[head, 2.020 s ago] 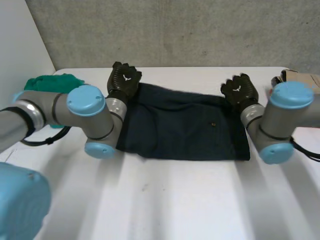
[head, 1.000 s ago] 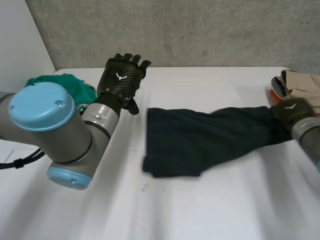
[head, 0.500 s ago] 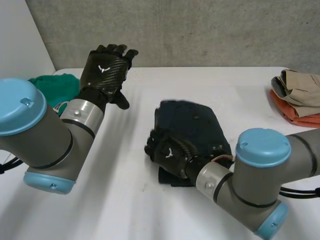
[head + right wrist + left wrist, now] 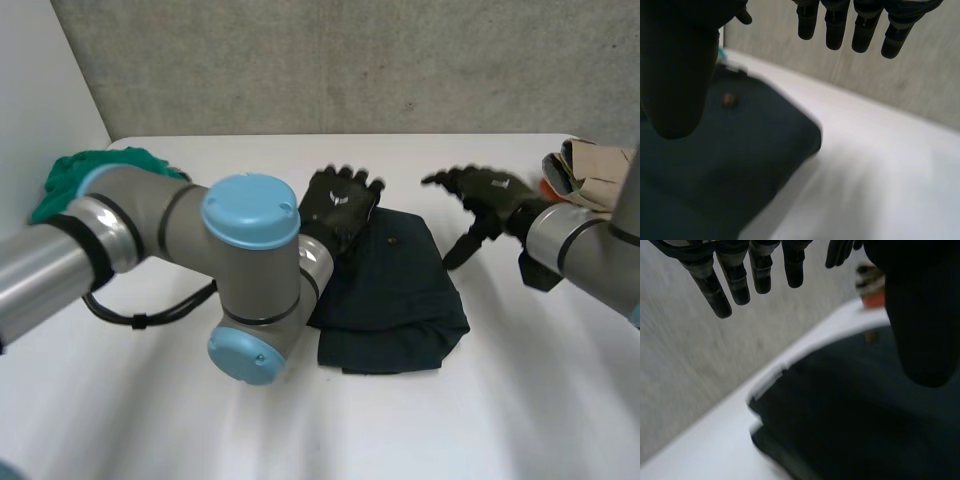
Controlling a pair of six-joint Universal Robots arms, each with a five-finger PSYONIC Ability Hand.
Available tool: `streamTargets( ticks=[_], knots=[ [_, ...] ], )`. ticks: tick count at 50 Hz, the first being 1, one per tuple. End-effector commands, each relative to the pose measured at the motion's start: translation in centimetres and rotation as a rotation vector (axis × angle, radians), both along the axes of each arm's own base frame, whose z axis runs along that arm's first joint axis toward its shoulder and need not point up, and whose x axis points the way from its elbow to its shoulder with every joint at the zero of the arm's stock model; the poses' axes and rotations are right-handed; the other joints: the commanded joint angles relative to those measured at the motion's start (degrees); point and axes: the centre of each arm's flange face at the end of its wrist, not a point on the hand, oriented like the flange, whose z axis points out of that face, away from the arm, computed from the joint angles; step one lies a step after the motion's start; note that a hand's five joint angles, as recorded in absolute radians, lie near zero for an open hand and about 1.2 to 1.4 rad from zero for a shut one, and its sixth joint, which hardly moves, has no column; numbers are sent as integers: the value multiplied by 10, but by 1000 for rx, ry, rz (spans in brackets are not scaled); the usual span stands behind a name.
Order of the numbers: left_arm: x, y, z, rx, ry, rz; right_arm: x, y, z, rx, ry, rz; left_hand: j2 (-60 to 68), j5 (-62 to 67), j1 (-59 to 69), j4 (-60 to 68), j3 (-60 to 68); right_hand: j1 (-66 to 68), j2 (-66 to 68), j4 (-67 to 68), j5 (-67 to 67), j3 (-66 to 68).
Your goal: Fold the laundry.
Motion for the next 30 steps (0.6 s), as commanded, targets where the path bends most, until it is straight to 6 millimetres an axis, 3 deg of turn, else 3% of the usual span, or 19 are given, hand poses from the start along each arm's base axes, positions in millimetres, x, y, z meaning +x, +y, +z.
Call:
streamTargets(
  ticks=[1, 7, 11, 14, 16, 18, 22, 23, 24, 26, 30],
  knots=[
    [14, 0, -36, 116, -156, 60, 14, 0, -50, 122, 102, 67, -2, -11, 7, 1, -5, -28, -22, -20, -25, -19],
    [23, 3, -51, 182, -241, 61, 15, 0, -72, 129, 191, 62, 6, -2, 15, 10, 3, -28, -22, -20, -25, -19],
    [27, -1, -49, 190, -248, 73, 14, 0, -65, 62, 274, 57, 8, -1, 17, 11, 5, -28, -22, -20, -25, -19],
    [26, -1, -38, 176, -230, 73, 10, 0, -45, -30, 329, 47, 11, 3, 21, 15, 9, -28, -22, -20, -25, -19],
    [26, 0, -16, 140, -192, 70, 9, 2, -26, -111, 333, 41, 9, 1, 19, 13, 7, -28, -22, -20, -25, -19],
    [28, 1, 20, 87, -129, 74, 7, 6, -17, -162, 337, 38, -1, -9, 9, 3, -3, -28, -22, -20, -25, -19],
    [30, 12, 77, -4, -27, 22, 5, 24, 15, -309, 314, 23, -4, -13, 5, -1, -7, -28, -22, -20, -25, -19],
    [31, 13, 86, -21, -7, 6, 5, 39, 23, -353, 309, 28, -4, -13, 5, -1, -7, -28, -22, -20, -25, -19],
    [31, 17, 103, -47, 29, -34, 4, 47, 22, -361, 310, 33, -1, -9, 9, 3, -3, -28, -22, -20, -25, -19],
    [29, 23, 114, -61, 60, -84, 4, 61, 19, -364, 312, 50, 4, -4, 14, 8, 2, -28, -22, -20, -25, -19],
    [24, 37, 130, -53, 119, -234, 7, 99, -15, -308, 324, 119, 9, 1, 19, 13, 7, -28, -22, -20, -25, -19]
  ],
)
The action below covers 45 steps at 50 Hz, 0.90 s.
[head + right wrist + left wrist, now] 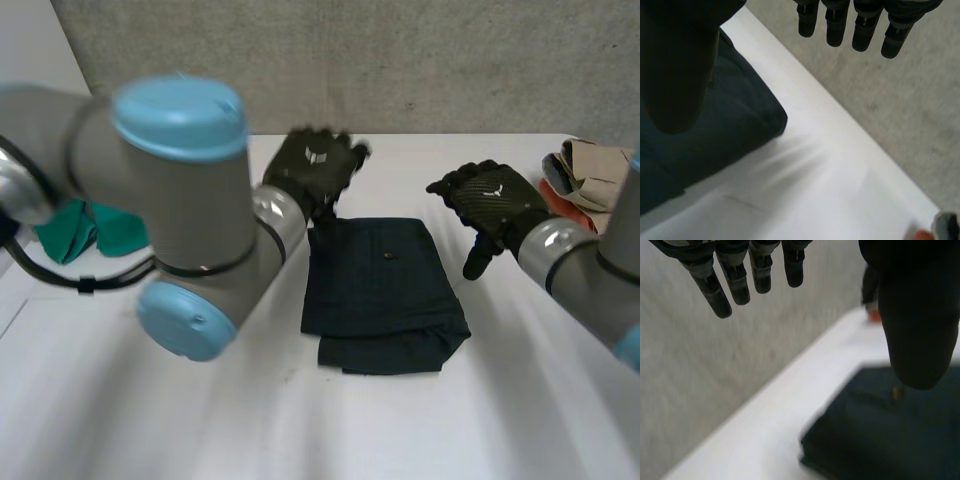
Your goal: Fold the laundry.
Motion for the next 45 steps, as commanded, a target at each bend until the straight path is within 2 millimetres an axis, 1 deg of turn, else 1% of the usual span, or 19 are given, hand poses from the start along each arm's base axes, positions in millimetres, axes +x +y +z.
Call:
streamTargets(
  ticks=[1, 2, 5, 8, 9, 10, 13, 18, 23, 24, 27, 29, 31, 34, 38, 39, 42, 44, 45],
  knots=[
    [-6, 23, 37, -20, 107, -238, 6, 69, -44, 62, 27, 103, 9, 1, 19, 13, 7, -15, -6, -20, -25, -13],
    [-9, 28, 38, -4, 118, -309, 9, 77, -50, 66, 29, 121, 11, 3, 20, 15, 8, -15, -6, -20, -25, -13],
    [-11, 37, 39, 29, 138, -404, 15, 96, -65, 49, 16, 164, 23, 14, 32, 26, 20, -15, -6, -20, -25, -13],
    [-10, 43, 38, 75, 158, -471, 17, 101, -79, 37, 8, 174, 28, 19, 37, 31, 25, -15, -6, -20, -25, -13],
    [-10, 44, 37, 87, 160, -479, 19, 100, -93, 41, 12, 180, 28, 19, 37, 31, 25, -15, -6, -20, -25, -13],
    [-10, 45, 35, 102, 162, -483, 21, 99, -99, 38, 12, 182, 28, 19, 37, 31, 25, -15, -6, -20, -25, -13],
    [-9, 44, 31, 110, 158, -481, 26, 90, -114, 7, 10, 180, 25, 16, 34, 28, 22, -15, -6, -20, -25, -13],
    [-10, 44, 26, 122, 150, -480, 35, 69, -111, -94, -24, 153, 23, 14, 32, 26, 20, -15, -6, -20, -25, -13],
    [-10, 43, 22, 131, 146, -479, 42, 44, -119, -168, -40, 95, 23, 14, 32, 26, 20, -15, -6, -20, -25, -13],
    [-10, 43, 22, 131, 146, -479, 45, 37, -119, -185, -49, 85, 23, 14, 32, 26, 20, 18, 27, 12, 8, 19],
    [-10, 43, 21, 133, 144, -479, 48, 30, -121, -194, -52, 81, 23, 14, 32, 26, 20, 92, 101, 86, 82, 94],
    [-9, 42, 21, 134, 145, -475, 52, 23, -121, -205, -61, 81, 23, 14, 32, 26, 20, 345, 354, 339, 335, 347],
    [-9, 42, 21, 133, 144, -475, 56, 13, -114, -232, -82, 77, 23, 14, 32, 26, 20, 684, 693, 678, 674, 686],
    [-9, 42, 21, 135, 144, -475, 56, 5, -106, -252, -95, 64, 23, 14, 32, 26, 20, 685, 694, 680, 675, 687],
    [-5, 36, 24, 126, 148, -459, 61, -3, -86, -309, -122, 69, 23, 14, 32, 26, 20, 685, 694, 680, 675, 687],
    [-4, 34, 25, 123, 150, -455, 63, -8, -70, -348, -140, 71, 23, 14, 32, 26, 20, 685, 694, 680, 675, 687],
    [0, 27, 32, 102, 163, -437, 62, -19, -49, -397, -161, 62, 23, 14, 32, 26, 20, 685, 694, 680, 675, 687],
    [3, 25, 40, 80, 176, -430, 53, -37, -31, -440, -172, 28, 26, 18, 35, 30, 24, 685, 694, 680, 675, 687],
    [7, 22, 52, 46, 193, -420, 50, -44, -24, -459, -176, 18, 25, 16, 34, 28, 22, 685, 694, 680, 675, 687]
  ],
)
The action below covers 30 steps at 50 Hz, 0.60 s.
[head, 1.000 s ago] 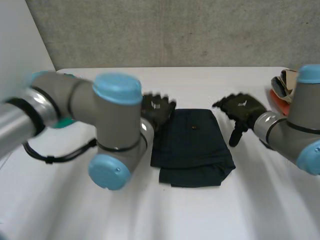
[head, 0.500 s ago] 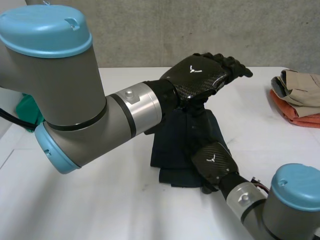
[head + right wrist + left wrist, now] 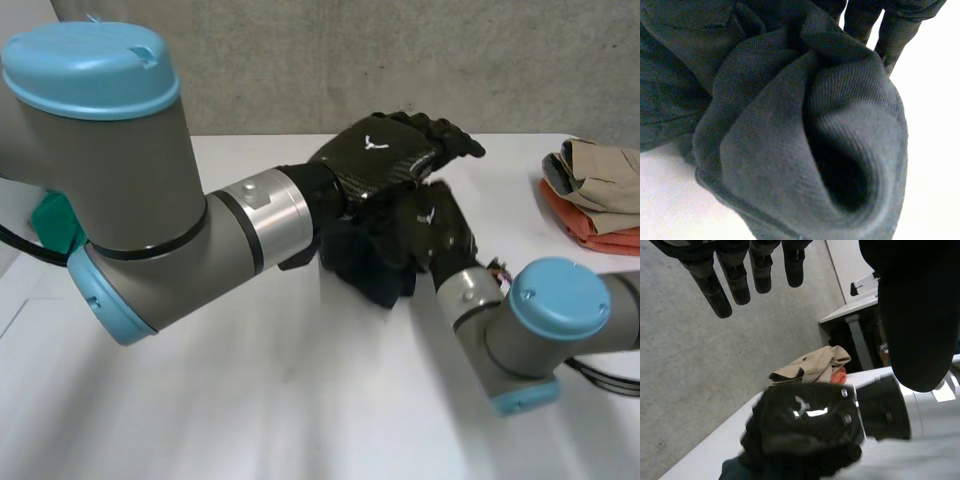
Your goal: Fold the laundry.
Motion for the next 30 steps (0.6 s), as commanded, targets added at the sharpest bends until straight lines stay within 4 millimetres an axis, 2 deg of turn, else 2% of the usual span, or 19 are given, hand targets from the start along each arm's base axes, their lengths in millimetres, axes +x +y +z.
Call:
streamTargets(
  ticks=[1, 2, 3, 5, 6, 9, 10, 12, 15, 17, 18, 20, 21, 23, 24, 25, 28, 29, 30],
  knots=[
    [13, -12, 33, -75, 68, 46, -16, -42, 58, -135, -60, -58, 25, 18, 34, 28, 22, 233, 151, 126, 189, 158],
    [15, -12, 39, -89, 81, 49, -22, -56, 71, -172, -79, -78, 25, 18, 34, 28, 22, 233, 151, 126, 189, 158],
    [17, -11, 49, -116, 104, 54, -26, -62, 79, -193, -91, -87, 25, 18, 34, 28, 22, 233, 151, 126, 189, 158],
    [19, -12, 57, -133, 126, 59, -33, -76, 96, -235, -120, -109, 25, 18, 34, 28, 22, 233, 151, 126, 189, 158],
    [20, -13, 60, -140, 137, 61, -44, -90, 111, -271, -152, -133, 25, 18, 34, 28, 22, 233, 151, 126, 189, 158],
    [22, -15, 68, -142, 175, 67, -67, -112, 135, -322, -206, -173, 25, 18, 34, 28, 22, 233, 151, 126, 189, 158],
    [22, -16, 70, -141, 186, 68, -85, -126, 152, -359, -244, -198, 25, 18, 34, 28, 22, 233, 151, 126, 189, 158],
    [23, -16, 73, -128, 202, 72, -105, -139, 165, -381, -286, -216, 25, 18, 34, 28, 22, 233, 151, 126, 189, 158],
    [23, -17, 72, -115, 206, 76, -146, -165, 172, -394, -332, -236, 25, 18, 34, 28, 22, 233, 151, 126, 189, 158],
    [23, -17, 70, -110, 202, 76, -169, -178, 167, -383, -340, -253, 25, 18, 34, 28, 22, 233, 151, 126, 189, 158],
    [23, -17, 68, -106, 199, 77, -190, -191, 159, -372, -337, -268, 25, 18, 34, 28, 22, 233, 151, 126, 189, 158],
    [22, -17, 65, -99, 193, 76, -209, -202, 151, -367, -325, -276, 25, 18, 34, 28, 22, 233, 151, 126, 189, 158],
    [22, -18, 63, -94, 190, 76, -227, -213, 143, -362, -313, -281, 25, 18, 34, 28, 22, 233, 151, 126, 189, 158],
    [22, -18, 59, -84, 182, 76, -242, -223, 127, -345, -295, -285, 25, 18, 34, 28, 22, 233, 151, 126, 189, 158],
    [22, -18, 58, -82, 180, 77, -249, -228, 116, -331, -286, -289, 25, 18, 34, 28, 22, 233, 151, 126, 189, 158],
    [22, -18, 57, -79, 178, 75, -263, -237, 96, -307, -269, -289, 25, 18, 34, 28, 22, 233, 151, 126, 189, 158],
    [21, -18, 51, -65, 167, 76, -284, -248, 64, -266, -250, -294, 25, 18, 34, 28, 22, 233, 151, 126, 189, 158],
    [20, -19, 49, -61, 163, 76, -298, -252, 40, -229, -238, -299, 25, 18, 34, 28, 22, 233, 151, 126, 189, 158],
    [20, -20, 47, -58, 160, 77, -305, -253, 30, -211, -233, -300, 25, 18, 34, 28, 22, 233, 151, 126, 189, 158]
  ],
)
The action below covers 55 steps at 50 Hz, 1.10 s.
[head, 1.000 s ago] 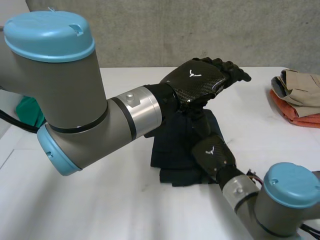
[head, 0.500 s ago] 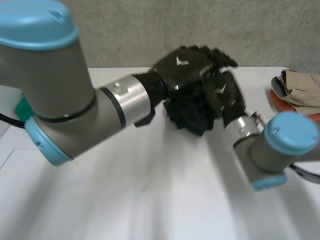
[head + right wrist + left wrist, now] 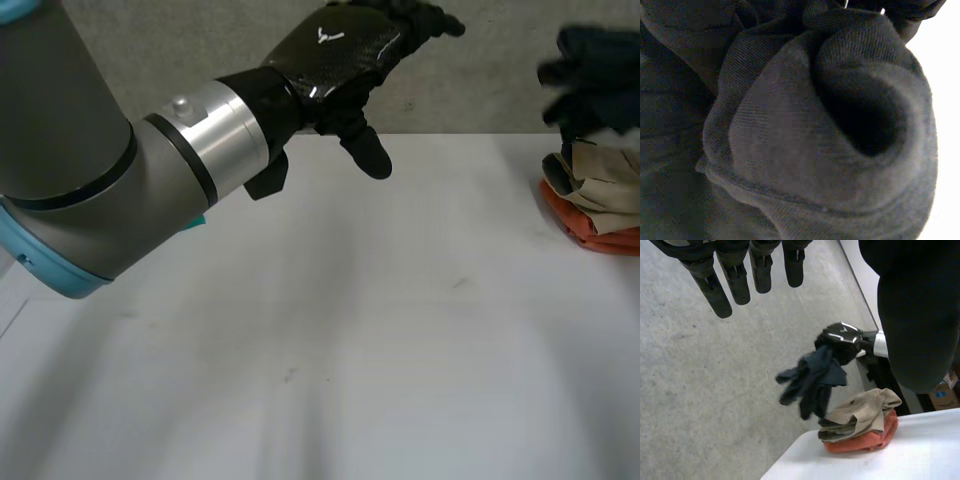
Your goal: Fold the laundry.
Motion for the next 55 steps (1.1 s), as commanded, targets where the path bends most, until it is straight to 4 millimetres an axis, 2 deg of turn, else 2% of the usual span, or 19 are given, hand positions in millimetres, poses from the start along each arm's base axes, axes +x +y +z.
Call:
streamTargets(
  ticks=[1, 3, 8, 14, 15, 16, 22, 26, 32, 35, 38, 43, 44, 45, 48, 49, 52, 53, 55],
  knots=[
    [-3, -2, -17, 35, -30, -3, -65, -27, -100, 149, 42, -1, 25, 18, 34, 28, 22, 220, 151, 116, 175, 150],
    [-4, -2, -19, 40, -33, -3, -82, -27, -121, 179, 51, -1, 25, 18, 34, 28, 22, 220, 151, 116, 175, 150],
    [-5, 1, -21, 44, -39, -9, -117, -21, -135, 217, 51, -5, 25, 18, 34, 28, 22, 220, 151, 116, 175, 150],
    [-7, 6, -18, 40, -35, -23, -118, -10, -129, 255, 47, 65, 25, 18, 34, 28, 22, 192, 123, 89, 147, 123],
    [-8, 8, -18, 40, -35, -27, -117, -8, -120, 248, 47, 74, 25, 18, 34, 28, 22, -355, -423, -458, -399, -424],
    [-9, 11, -17, 35, -33, -33, -117, -7, -115, 247, 44, 74, 25, 18, 34, 28, 22, -480, -549, -584, -525, -550],
    [-12, 16, -14, 27, -27, -49, -119, 5, -66, 209, -31, 32, 25, 18, 34, 28, 22, -480, -549, -584, -525, -550],
    [-14, 20, -12, 25, -23, -58, -127, 24, -30, 233, -159, 32, 25, 18, 34, 28, 22, -480, -549, -584, -525, -550],
    [-13, 27, -8, 24, -16, -68, -139, 46, -18, 350, -254, -16, 20, 13, 29, 23, 17, -480, -549, -584, -525, -550],
    [-13, 31, -6, 22, -13, -77, -158, 60, -21, 444, -248, -125, 20, 13, 29, 23, 17, -480, -549, -584, -525, -550],
    [-15, 36, -4, 17, -9, -87, -167, 70, -20, 523, -111, -296, 20, 13, 29, 23, 17, -480, -549, -584, -525, -550],
    [-9, 42, 22, -39, 40, -67, -179, 72, -10, 518, 180, -605, 22, 14, 30, 25, 19, -480, -549, -584, -525, -550],
    [-8, 41, 27, -48, 53, -51, -174, 69, -6, 495, 207, -627, 22, 14, 30, 25, 19, -480, -549, -584, -525, -550],
    [-6, 40, 32, -56, 65, -30, -148, 61, 4, 429, 225, -617, 22, 14, 30, 25, 19, -480, -549, -584, -525, -550],
    [2, 36, 48, -81, 107, 56, -99, 55, 24, 318, 204, -539, 22, 14, 30, 25, 19, -480, -549, -584, -525, -550],
    [4, 35, 53, -89, 119, 77, -69, 56, 41, 236, 180, -477, 22, 14, 30, 25, 19, -480, -549, -584, -525, -550],
    [23, 17, 65, -104, 139, 195, -34, 66, 70, 113, 140, -399, 23, 16, 32, 26, 21, -480, -549, -584, -525, -550],
    [30, 10, 67, -107, 138, 230, -14, 76, 83, 56, 117, -344, 23, 16, 32, 26, 21, -480, -549, -584, -525, -550],
    [55, -17, 66, -102, 112, 361, 6, 87, 91, 18, 96, -285, 23, 16, 32, 26, 21, -480, -549, -584, -525, -550]
  ],
)
